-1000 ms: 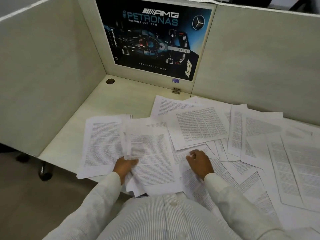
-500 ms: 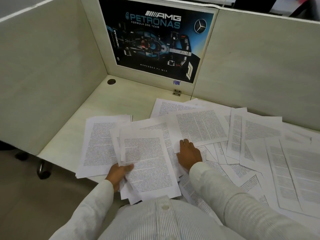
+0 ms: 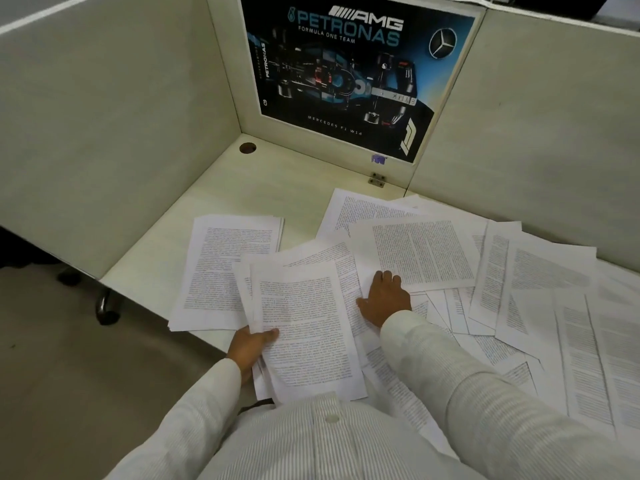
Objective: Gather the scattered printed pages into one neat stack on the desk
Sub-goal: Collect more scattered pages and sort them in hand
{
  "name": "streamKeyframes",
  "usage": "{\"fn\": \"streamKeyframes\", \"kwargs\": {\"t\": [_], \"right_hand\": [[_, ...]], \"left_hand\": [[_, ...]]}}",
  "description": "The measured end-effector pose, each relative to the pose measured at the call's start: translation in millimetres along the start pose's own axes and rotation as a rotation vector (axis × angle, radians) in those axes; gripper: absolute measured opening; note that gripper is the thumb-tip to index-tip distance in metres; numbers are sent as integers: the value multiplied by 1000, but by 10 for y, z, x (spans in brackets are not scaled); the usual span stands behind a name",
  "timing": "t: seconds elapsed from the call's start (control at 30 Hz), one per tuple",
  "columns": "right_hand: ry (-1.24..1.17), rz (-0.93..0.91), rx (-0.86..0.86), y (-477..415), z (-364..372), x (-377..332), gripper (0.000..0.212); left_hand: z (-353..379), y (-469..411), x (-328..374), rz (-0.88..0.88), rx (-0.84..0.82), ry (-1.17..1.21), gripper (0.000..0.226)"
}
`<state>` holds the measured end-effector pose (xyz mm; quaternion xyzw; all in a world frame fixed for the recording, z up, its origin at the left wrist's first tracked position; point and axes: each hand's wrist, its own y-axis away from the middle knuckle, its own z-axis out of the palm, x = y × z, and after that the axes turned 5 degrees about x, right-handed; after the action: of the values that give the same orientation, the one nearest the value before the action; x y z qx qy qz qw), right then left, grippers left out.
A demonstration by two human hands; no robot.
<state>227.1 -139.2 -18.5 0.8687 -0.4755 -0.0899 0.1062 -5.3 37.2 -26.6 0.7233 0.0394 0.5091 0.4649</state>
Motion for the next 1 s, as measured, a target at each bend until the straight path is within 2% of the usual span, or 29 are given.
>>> {"fn": "streamKeyframes", "kwargs": {"t": [0.13,0.23,0.3,0.43,0.5,0.67,0.77,0.83,0.93,1.0], "right_hand": [[-6,39,60,-48,-7,-65,57],[-1,7,112,-90,10,37,33],[-156,47,177,-120,15,161,22],[-729,232,250,-24,-115,364,27],[-840,261,300,138,-196,321,25],[-1023,27,270,665,-215,-10,24],[-995,-212,276,899,-43,-152,27],[-958,-313,220,1000,74,-201,28],[-970,-342,99,1097,94,-183,34],[-967,-340,95,1106,54,-122,43]], "left_hand": [[43,43,-50,-3,24,1,39],[27,75,-69,-13,21,4,41],[0,84,-74,-20,11,7,43],[-22,103,-65,-31,7,32,38],[-26,117,-68,-36,8,59,34],[-67,148,-96,-39,3,102,34],[-117,155,-98,-39,-11,111,31],[-143,180,-82,-29,-21,120,27],[-189,195,-59,-19,-48,154,23],[-223,204,-33,-2,-84,160,26]]}}
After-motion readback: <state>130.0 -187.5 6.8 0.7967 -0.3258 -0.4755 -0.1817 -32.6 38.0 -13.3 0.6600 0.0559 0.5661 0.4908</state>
